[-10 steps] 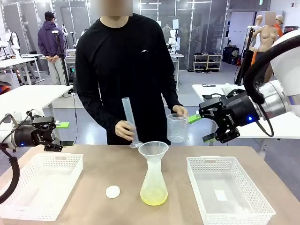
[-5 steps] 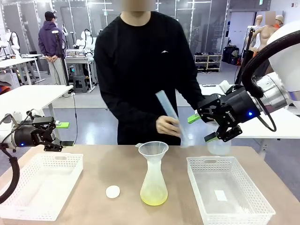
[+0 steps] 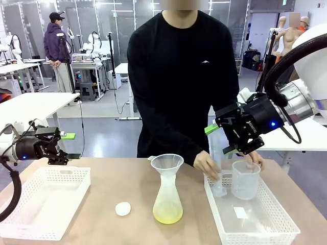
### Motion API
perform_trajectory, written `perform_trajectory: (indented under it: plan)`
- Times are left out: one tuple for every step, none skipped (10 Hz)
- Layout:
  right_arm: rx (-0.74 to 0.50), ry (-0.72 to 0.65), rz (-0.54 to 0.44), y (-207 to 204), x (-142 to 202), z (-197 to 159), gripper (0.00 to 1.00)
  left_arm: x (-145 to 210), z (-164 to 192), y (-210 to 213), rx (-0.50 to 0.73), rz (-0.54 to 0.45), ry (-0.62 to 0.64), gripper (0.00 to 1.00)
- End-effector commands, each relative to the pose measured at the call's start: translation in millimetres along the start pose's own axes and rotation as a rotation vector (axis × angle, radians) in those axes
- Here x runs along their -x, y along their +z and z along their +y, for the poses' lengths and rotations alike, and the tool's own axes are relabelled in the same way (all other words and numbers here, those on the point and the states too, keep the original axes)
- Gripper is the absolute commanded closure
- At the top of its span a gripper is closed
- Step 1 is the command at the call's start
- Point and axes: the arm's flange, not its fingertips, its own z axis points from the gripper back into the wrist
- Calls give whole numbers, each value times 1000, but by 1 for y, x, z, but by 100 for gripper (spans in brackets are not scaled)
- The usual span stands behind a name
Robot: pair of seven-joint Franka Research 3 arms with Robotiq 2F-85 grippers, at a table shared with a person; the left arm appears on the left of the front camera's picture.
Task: Prepare the solutions needed for the experiment.
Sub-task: Once the solution is in the Big flask , pick up the Plastic Funnel and place it back into the right Organizing basket.
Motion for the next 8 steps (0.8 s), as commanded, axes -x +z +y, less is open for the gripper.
perform_trajectory:
  plan:
    - [45, -1, -8, -14, -5, 7, 3, 1, -3, 1, -2, 7, -6, 0]
    - [96, -16, -8, -29, -9, 15, 3, 1, -3, 1, -2, 7, -6, 0]
    - [123, -24, -3, -42, -14, 23, 3, 1, -3, 1, -2, 7, -6, 0]
    - [146, -19, 19, -56, -20, 29, 3, 1, -3, 1, -2, 7, -6, 0]
    - [176, -12, 31, -68, -25, 34, 3, 1, -3, 1, -2, 7, -6, 0]
    - [187, -3, 52, -79, -28, 39, 3, 1, -3, 1, -2, 7, -6, 0]
    - [218, -15, 67, -89, -31, 43, 3, 1, -3, 1, -2, 7, -6, 0]
    - [225, -15, 89, -98, -33, 46, 3, 1, -3, 1, -2, 7, -6, 0]
